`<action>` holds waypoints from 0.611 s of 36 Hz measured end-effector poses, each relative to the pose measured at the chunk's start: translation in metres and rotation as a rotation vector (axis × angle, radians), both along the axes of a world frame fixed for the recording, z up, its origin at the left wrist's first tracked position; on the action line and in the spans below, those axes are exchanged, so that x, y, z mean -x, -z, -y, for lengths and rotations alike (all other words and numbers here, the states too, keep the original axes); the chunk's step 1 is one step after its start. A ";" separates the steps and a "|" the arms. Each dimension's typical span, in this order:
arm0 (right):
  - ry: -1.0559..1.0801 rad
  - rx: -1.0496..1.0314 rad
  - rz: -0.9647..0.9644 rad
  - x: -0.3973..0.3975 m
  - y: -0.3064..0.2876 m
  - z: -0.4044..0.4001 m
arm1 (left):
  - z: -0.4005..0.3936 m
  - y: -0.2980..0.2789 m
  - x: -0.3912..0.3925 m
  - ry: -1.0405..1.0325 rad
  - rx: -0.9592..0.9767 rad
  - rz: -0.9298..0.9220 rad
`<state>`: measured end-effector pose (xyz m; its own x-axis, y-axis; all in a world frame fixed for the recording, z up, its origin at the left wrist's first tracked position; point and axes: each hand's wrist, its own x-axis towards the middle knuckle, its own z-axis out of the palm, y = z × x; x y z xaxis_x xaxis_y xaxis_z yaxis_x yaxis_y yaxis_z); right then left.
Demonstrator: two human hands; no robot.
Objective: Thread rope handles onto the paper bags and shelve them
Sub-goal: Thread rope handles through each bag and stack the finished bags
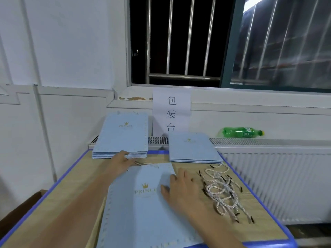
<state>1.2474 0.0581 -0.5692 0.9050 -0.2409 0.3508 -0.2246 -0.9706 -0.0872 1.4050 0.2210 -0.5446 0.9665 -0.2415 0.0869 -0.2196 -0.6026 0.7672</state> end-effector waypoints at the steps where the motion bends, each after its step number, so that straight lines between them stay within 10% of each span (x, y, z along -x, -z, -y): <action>1: 0.009 0.036 -0.013 0.005 -0.010 -0.002 | 0.000 -0.001 -0.002 0.004 0.006 0.038; 11: -0.491 -0.072 -0.197 -0.044 -0.025 -0.020 | -0.001 0.001 0.057 -0.038 -0.522 0.374; 22: -0.376 -0.113 -0.272 -0.070 0.005 -0.019 | -0.005 0.027 0.070 0.126 -0.704 0.224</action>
<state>1.3171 0.0767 -0.5741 0.9920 0.0978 0.0795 0.1110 -0.9766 -0.1840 1.3352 0.2259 -0.5716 0.9053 -0.4202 0.0620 -0.4247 -0.8947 0.1381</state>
